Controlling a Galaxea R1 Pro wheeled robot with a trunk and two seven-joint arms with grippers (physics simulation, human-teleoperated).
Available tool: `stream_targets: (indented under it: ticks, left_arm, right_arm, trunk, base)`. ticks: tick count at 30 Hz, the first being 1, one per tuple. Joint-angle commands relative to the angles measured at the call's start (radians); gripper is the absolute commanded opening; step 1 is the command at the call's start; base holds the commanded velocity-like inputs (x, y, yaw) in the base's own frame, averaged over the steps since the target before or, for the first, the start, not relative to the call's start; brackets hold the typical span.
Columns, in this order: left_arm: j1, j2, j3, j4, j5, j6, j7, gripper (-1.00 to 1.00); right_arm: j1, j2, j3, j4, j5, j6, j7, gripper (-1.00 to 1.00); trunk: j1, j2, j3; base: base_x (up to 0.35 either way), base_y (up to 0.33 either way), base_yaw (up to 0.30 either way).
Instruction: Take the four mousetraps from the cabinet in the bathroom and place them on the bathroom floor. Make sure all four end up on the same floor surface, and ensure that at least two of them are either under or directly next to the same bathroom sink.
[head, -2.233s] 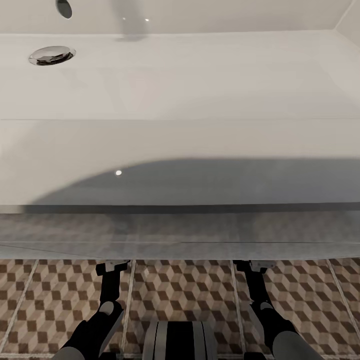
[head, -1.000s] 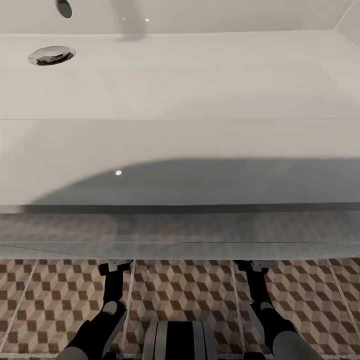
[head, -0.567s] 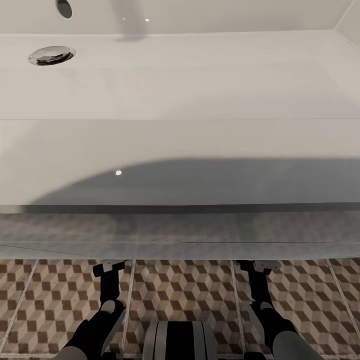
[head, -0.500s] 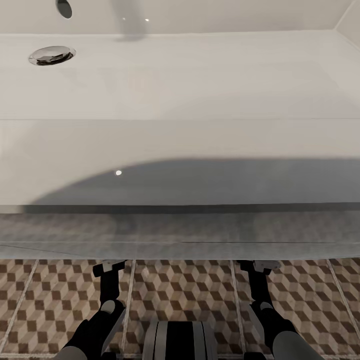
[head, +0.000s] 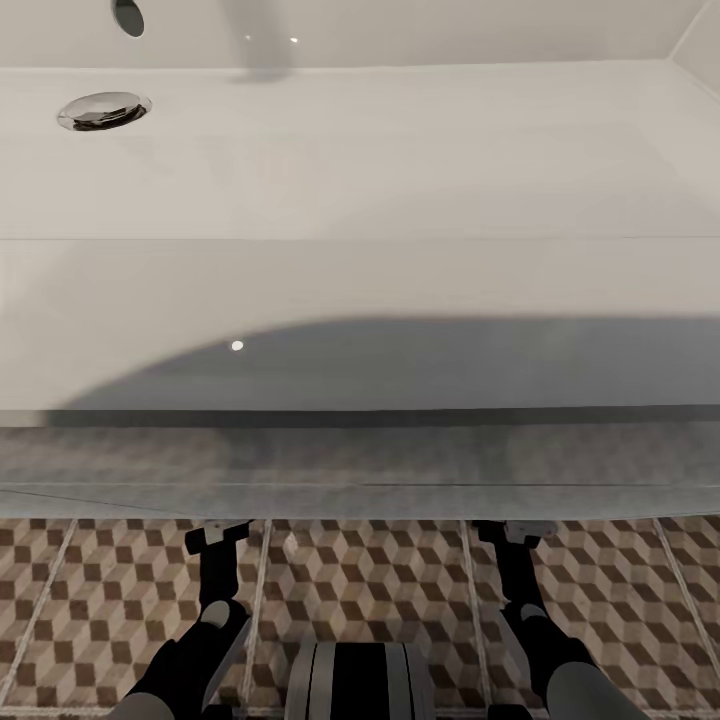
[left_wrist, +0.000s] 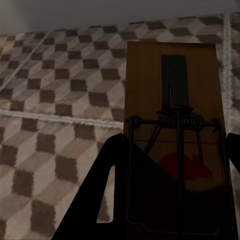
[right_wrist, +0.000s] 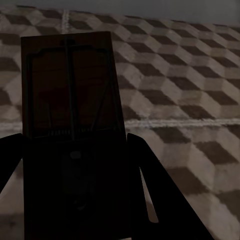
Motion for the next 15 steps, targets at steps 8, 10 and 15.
stream_targets:
  ticks: [8,10,15]
  left_arm:
    - [-0.001,-0.002,-0.010,0.002,-0.011,0.004,0.010,-1.00]
    - [-0.001,-0.003,-0.011,0.003,-0.012,0.007,0.012,-1.00]
    - [-0.001,-0.003,-0.008,0.004,-0.011,0.009,0.019,-1.00]
  right_arm:
    - [-0.001,-0.001,-0.006,0.001,0.003,-0.001,0.036,-1.00]
    - [-0.001,-0.001,-0.007,0.001,0.002,-0.002,0.040,-1.00]
    - [-0.001,-0.001,-0.006,0.001,0.003,-0.004,0.042,-1.00]
  trunk:
    - [0.000,0.000,0.000]
    - [0.000,0.000,0.000]
    - [0.000,0.000,0.000]
  base:
    - [0.000,0.000,0.000]
    - [0.000,0.000,0.000]
    - [0.000,0.000,0.000]
